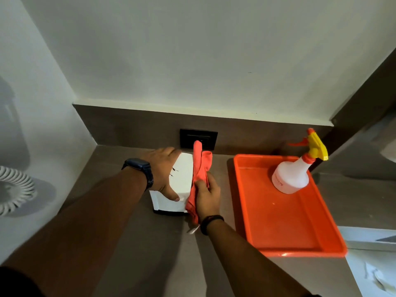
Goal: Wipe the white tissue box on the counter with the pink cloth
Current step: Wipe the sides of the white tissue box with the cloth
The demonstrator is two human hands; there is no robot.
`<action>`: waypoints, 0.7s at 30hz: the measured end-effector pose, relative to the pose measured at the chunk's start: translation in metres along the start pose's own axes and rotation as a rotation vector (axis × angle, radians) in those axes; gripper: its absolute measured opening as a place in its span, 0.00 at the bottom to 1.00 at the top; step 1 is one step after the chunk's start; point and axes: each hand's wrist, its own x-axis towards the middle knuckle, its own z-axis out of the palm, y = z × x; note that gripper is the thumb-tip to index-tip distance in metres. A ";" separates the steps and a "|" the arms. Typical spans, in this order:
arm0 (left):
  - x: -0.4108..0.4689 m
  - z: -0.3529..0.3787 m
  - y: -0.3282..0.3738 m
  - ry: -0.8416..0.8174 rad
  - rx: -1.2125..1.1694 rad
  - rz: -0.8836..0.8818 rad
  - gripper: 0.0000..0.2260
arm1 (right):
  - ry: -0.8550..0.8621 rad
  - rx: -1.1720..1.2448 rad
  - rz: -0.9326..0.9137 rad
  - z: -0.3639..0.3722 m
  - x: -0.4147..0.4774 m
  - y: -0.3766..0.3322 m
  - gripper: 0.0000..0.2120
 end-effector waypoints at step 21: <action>-0.001 0.007 -0.001 0.022 -0.052 -0.036 0.59 | 0.034 -0.183 0.130 0.005 0.000 -0.011 0.19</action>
